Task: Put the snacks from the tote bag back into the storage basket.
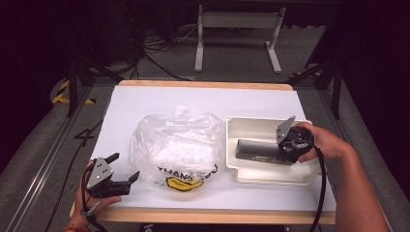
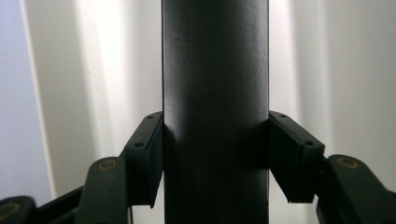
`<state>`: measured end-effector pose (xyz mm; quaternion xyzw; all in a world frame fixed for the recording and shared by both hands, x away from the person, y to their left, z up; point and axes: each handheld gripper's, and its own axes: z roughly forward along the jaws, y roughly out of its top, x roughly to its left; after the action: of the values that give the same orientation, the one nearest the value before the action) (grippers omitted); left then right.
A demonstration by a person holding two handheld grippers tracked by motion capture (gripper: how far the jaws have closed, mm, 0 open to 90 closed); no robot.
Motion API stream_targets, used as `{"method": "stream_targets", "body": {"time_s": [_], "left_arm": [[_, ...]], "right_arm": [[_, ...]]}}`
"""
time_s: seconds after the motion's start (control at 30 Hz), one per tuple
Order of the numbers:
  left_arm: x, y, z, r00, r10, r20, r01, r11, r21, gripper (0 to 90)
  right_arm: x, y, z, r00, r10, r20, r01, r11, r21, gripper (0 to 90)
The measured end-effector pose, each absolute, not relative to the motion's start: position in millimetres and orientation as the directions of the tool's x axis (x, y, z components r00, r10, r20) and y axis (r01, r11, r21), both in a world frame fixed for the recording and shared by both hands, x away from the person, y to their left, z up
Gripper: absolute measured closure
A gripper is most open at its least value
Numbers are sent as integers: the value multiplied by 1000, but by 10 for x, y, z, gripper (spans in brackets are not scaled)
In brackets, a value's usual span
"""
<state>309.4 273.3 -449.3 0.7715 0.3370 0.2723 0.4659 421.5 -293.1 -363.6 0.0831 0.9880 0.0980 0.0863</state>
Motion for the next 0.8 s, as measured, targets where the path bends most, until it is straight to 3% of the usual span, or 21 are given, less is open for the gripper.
{"method": "stream_targets", "body": {"time_s": [0.57,0.8], "left_arm": [[3092,2726,-4497,628,770,111,267,-347,899,81],[3091,2725,-4496,629,769,114,266,-351,898,81]], "right_arm": [[4227,-2926,-3666,-959,200,-200,170,973,155,388],[4208,-2996,-3640,-951,232,-206,195,964,183,363]]}}
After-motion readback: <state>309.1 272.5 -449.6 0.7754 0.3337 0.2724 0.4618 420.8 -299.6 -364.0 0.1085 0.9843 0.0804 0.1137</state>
